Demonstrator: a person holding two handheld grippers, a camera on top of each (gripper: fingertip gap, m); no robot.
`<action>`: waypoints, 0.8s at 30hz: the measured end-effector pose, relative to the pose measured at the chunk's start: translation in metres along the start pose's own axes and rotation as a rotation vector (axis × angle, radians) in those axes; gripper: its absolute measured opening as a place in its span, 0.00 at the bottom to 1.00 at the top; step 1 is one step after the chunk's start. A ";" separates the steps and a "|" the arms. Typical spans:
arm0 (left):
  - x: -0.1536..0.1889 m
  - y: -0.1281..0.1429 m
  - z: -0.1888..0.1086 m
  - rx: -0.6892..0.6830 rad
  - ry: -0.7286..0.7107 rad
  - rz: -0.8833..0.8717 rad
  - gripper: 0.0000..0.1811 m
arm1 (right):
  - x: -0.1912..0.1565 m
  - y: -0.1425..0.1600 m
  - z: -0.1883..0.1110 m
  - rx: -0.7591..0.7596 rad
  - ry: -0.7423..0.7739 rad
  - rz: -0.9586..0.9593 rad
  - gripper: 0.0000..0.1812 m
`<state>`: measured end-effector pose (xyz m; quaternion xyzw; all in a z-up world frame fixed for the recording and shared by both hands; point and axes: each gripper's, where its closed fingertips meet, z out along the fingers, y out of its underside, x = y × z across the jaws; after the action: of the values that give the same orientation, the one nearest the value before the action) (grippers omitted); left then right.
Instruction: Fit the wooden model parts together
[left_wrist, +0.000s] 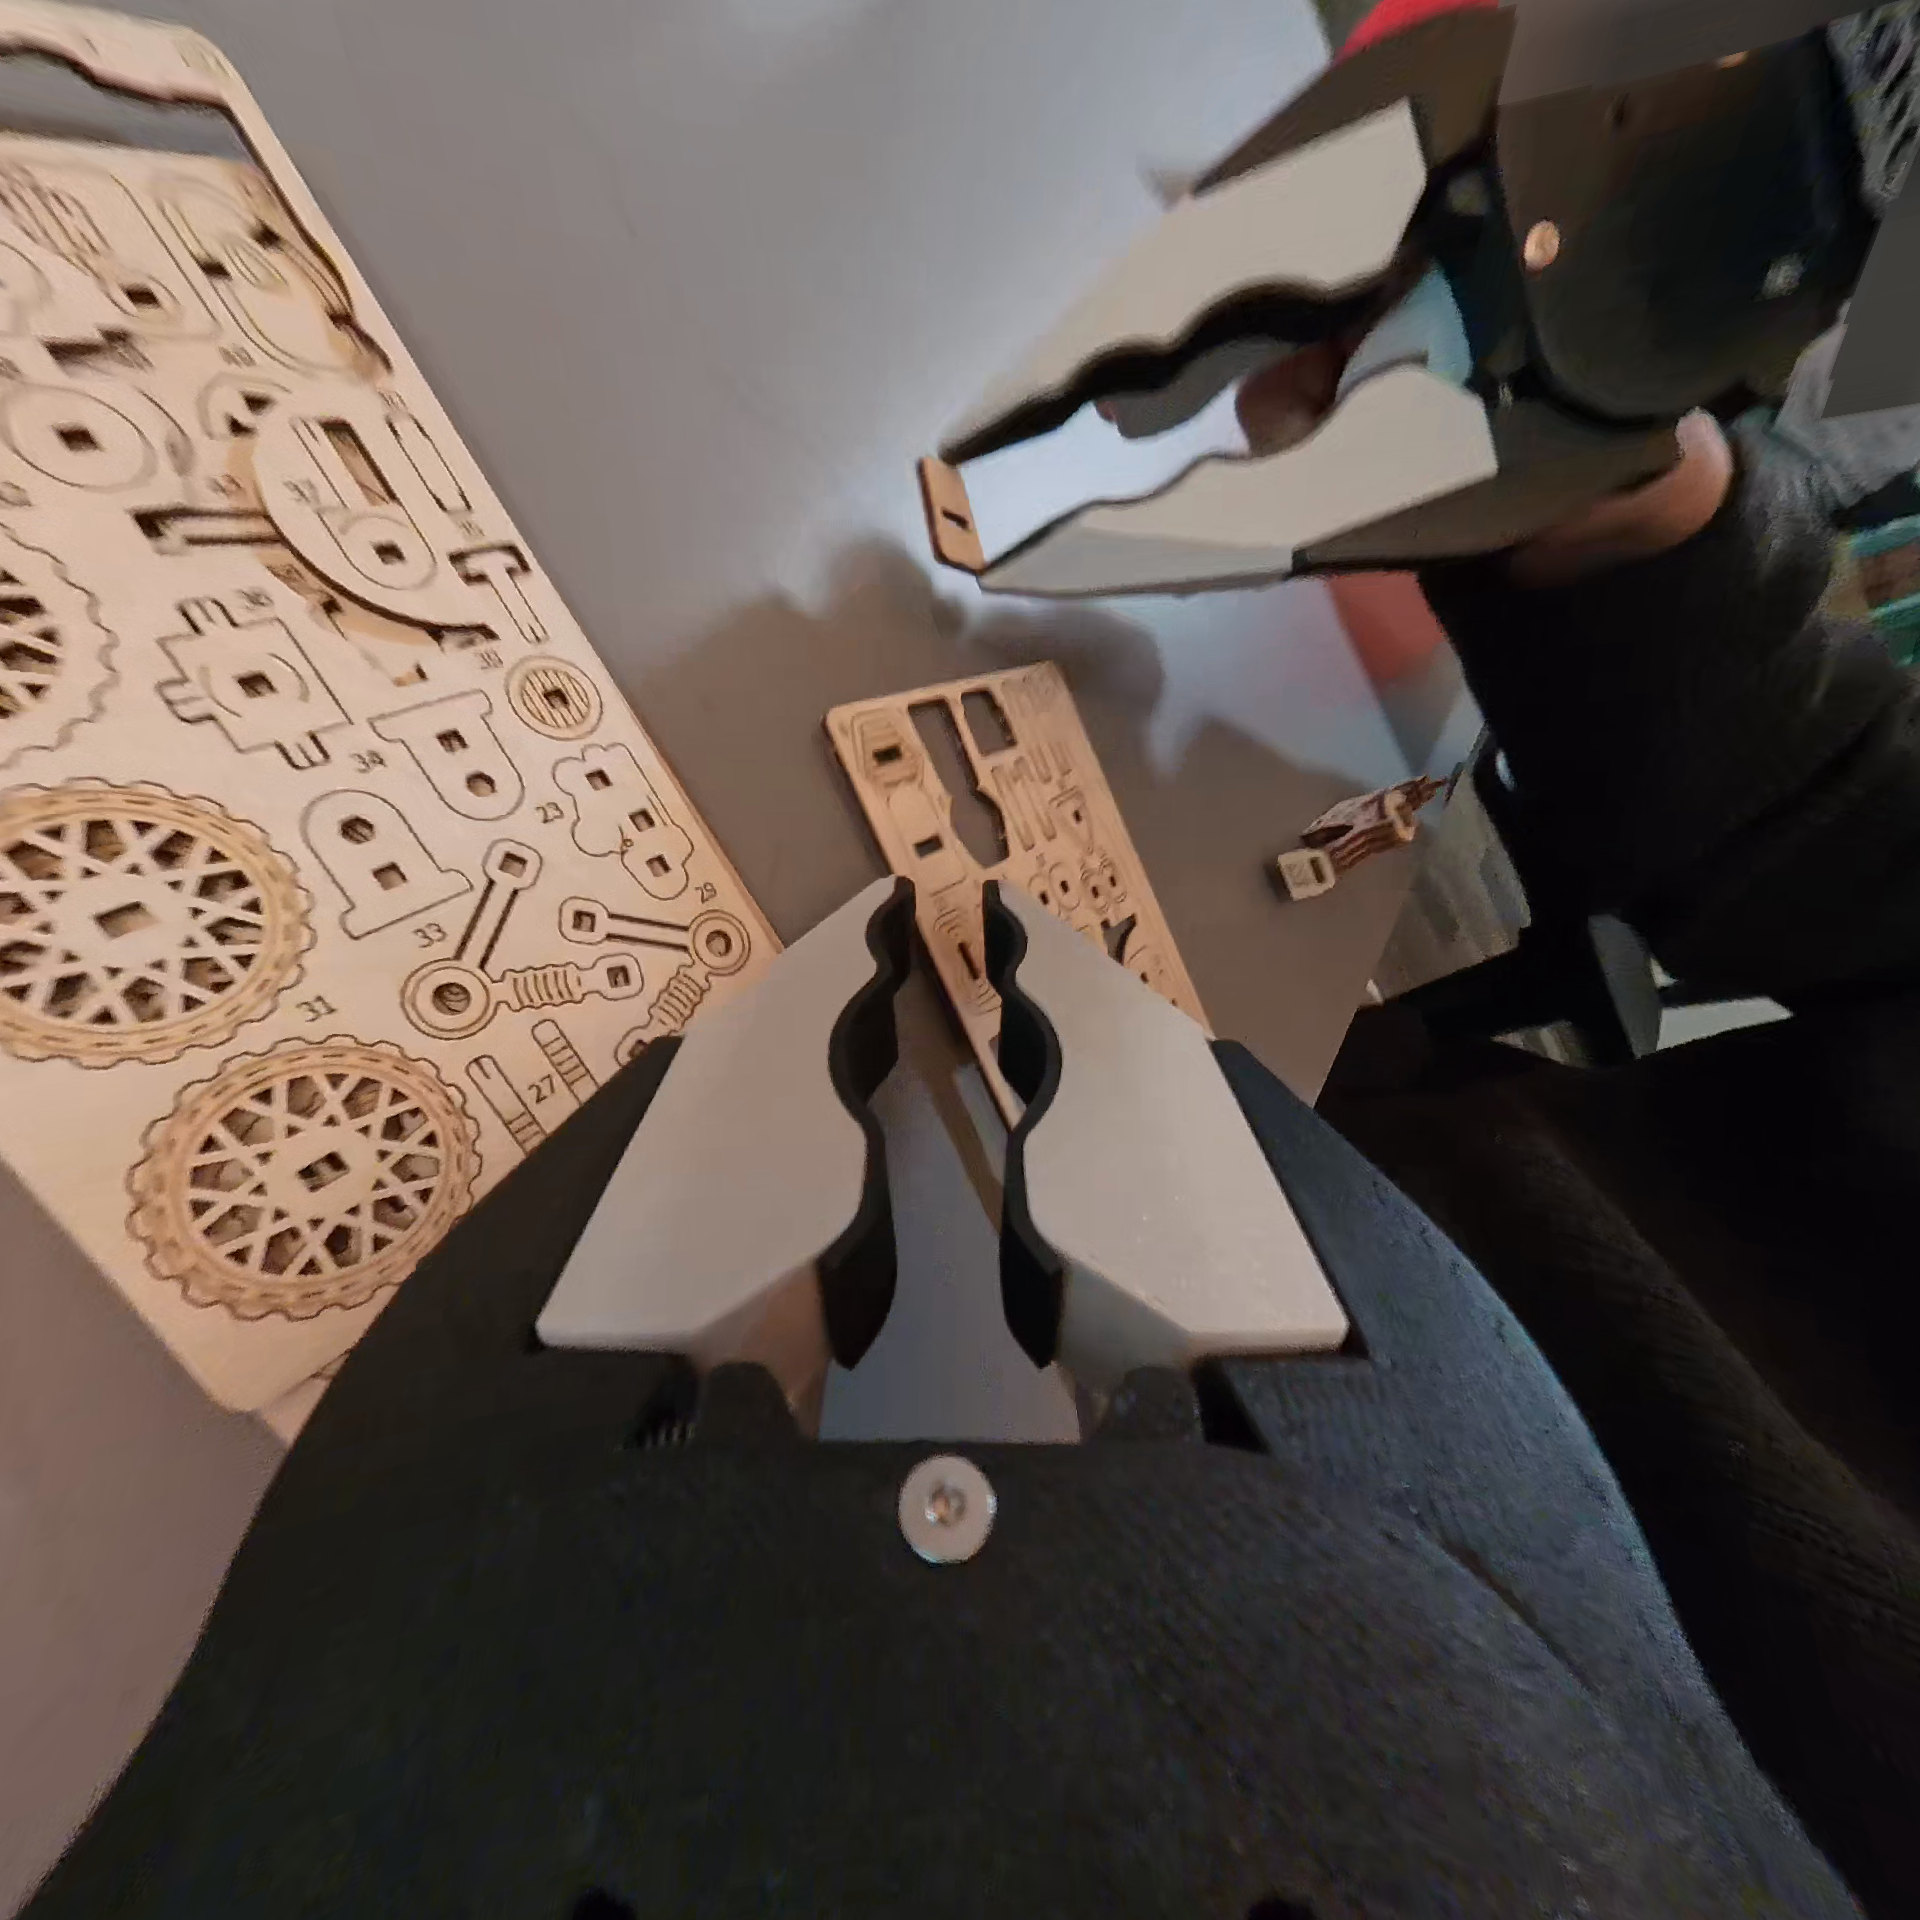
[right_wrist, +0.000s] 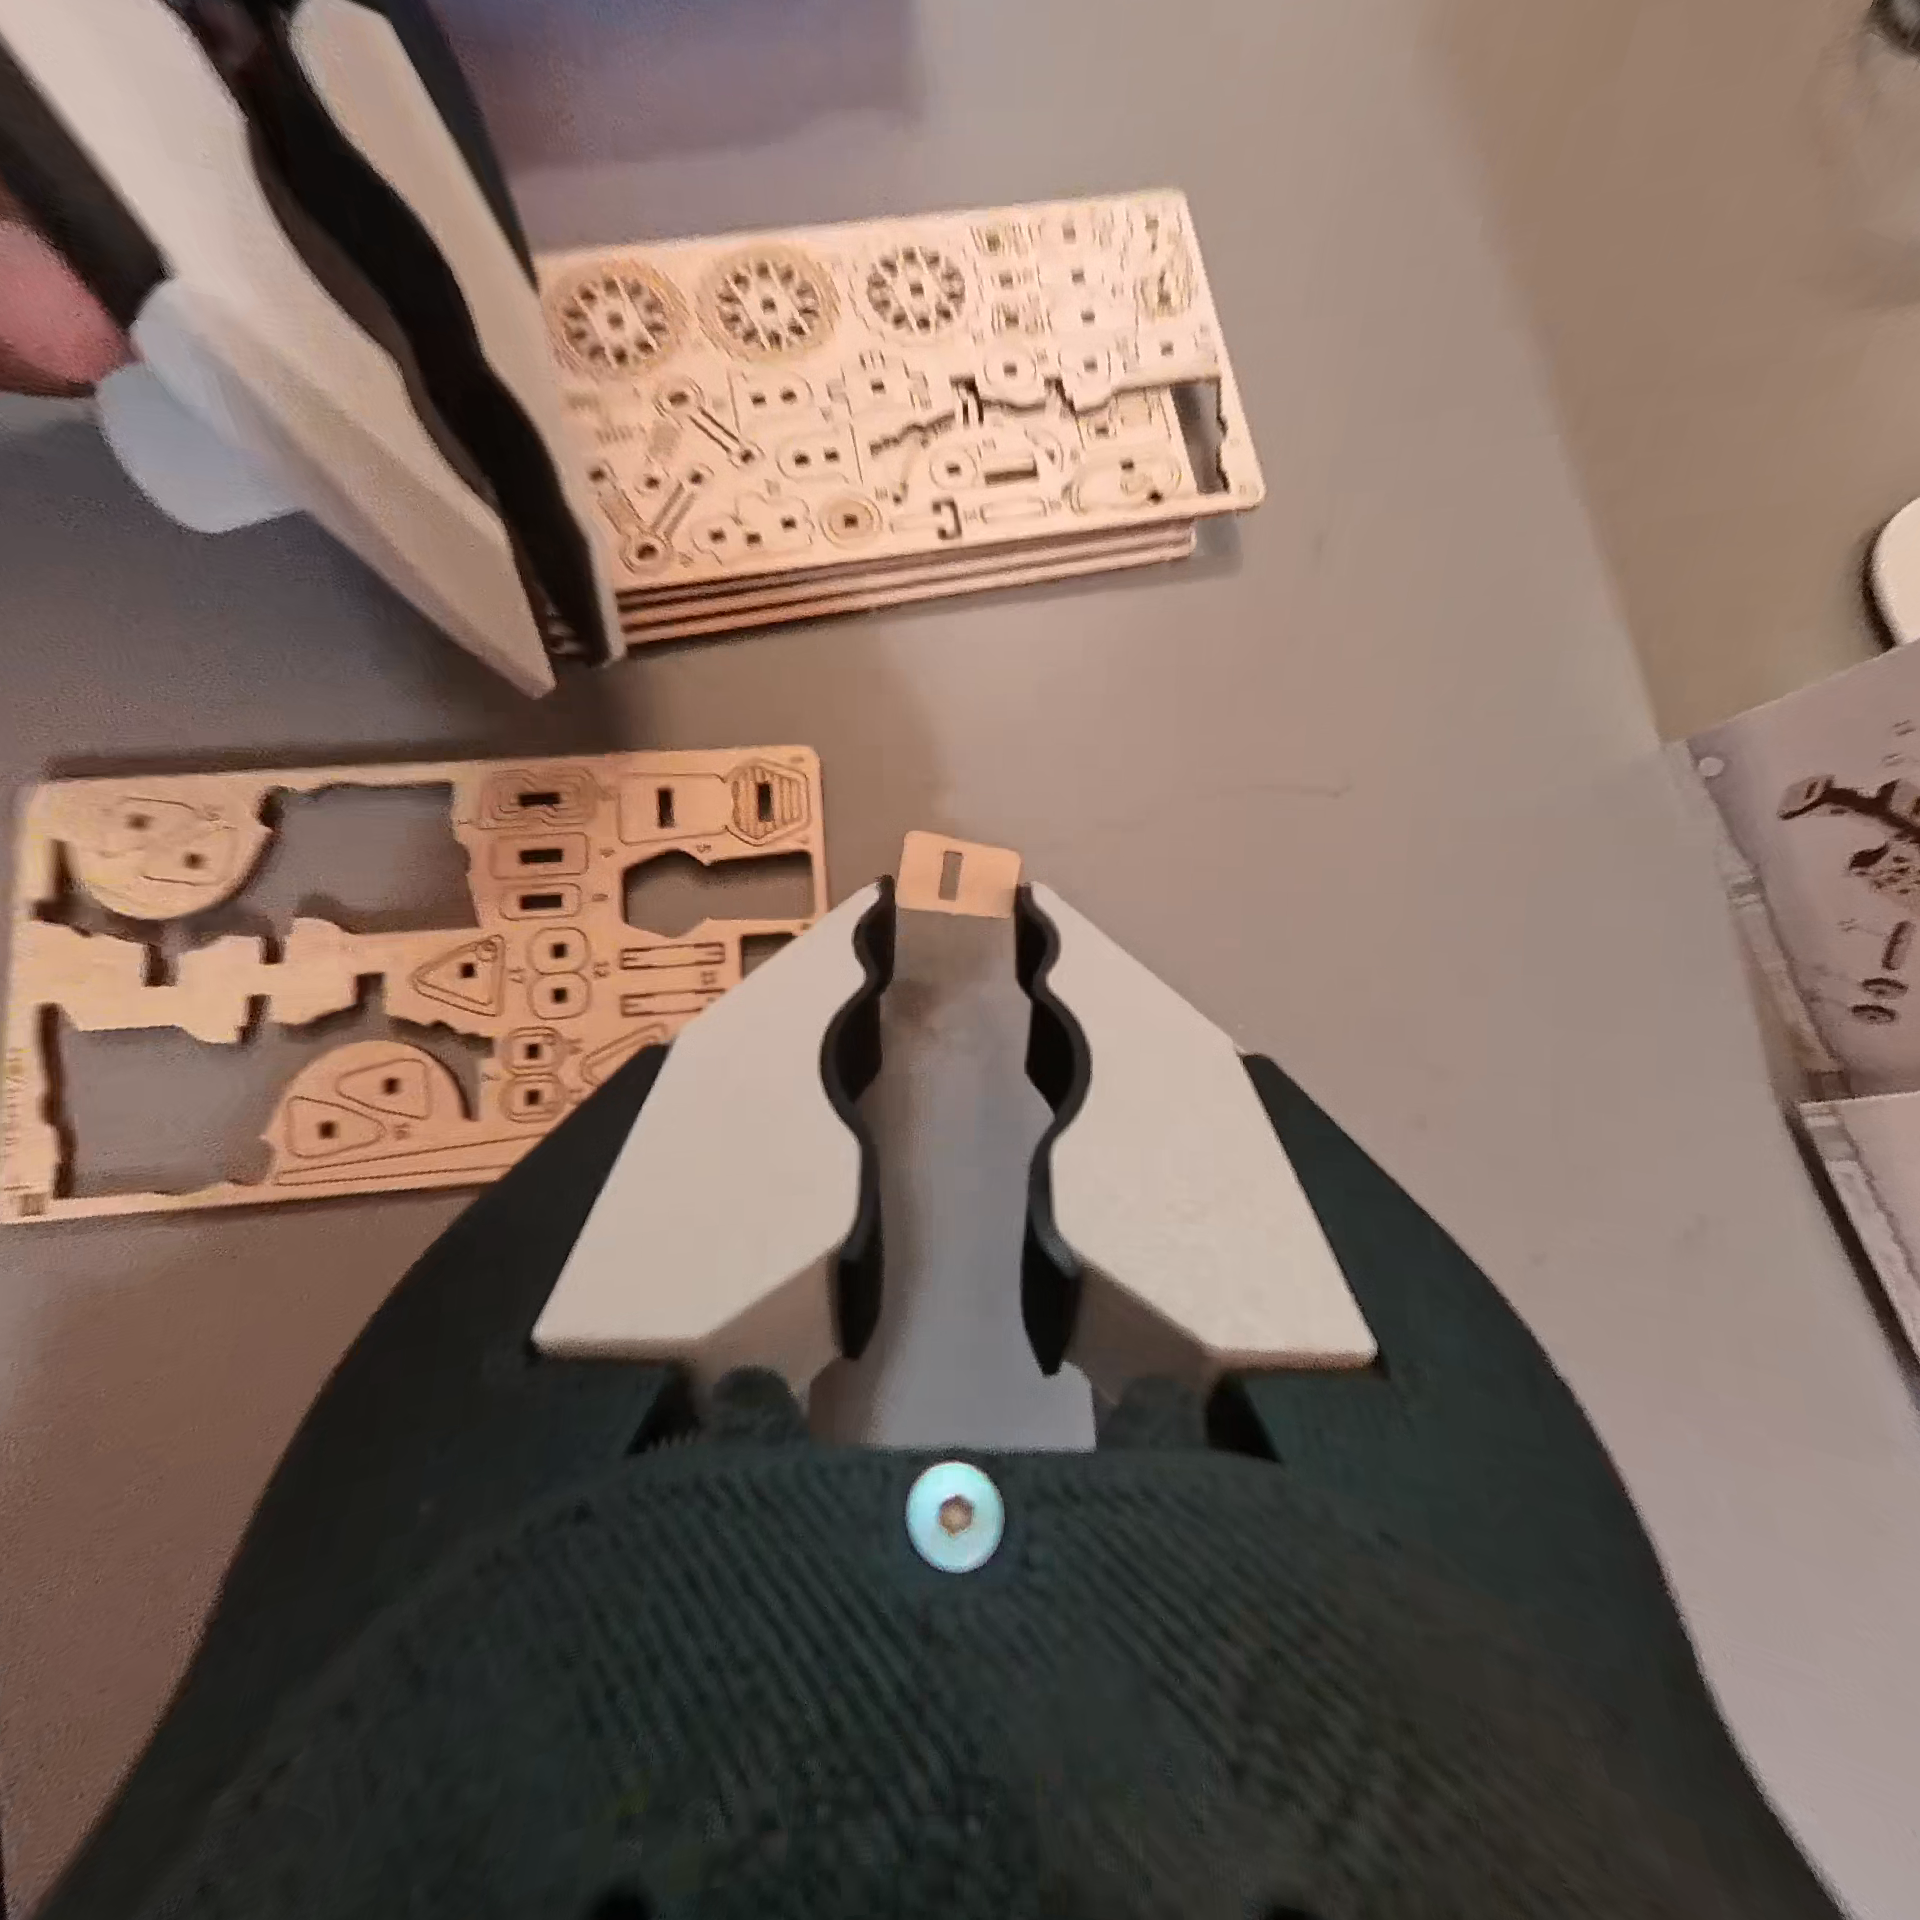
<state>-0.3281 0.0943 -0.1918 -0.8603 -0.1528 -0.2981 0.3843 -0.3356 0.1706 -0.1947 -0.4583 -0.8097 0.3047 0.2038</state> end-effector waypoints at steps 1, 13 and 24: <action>0.002 -0.006 -0.004 0.035 0.004 0.001 0.06 | -0.002 -0.004 -0.004 0.031 0.009 -0.008 0.12; 0.052 -0.044 0.007 0.310 0.318 -0.170 0.16 | -0.038 -0.036 -0.039 0.259 -0.021 -0.093 0.12; 0.051 -0.047 -0.002 0.346 0.342 -0.128 0.00 | -0.046 -0.043 -0.049 0.346 -0.119 0.007 0.09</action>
<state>-0.3127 0.1248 -0.1321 -0.7073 -0.1885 -0.4325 0.5264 -0.3096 0.1290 -0.1315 -0.4001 -0.7542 0.4668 0.2305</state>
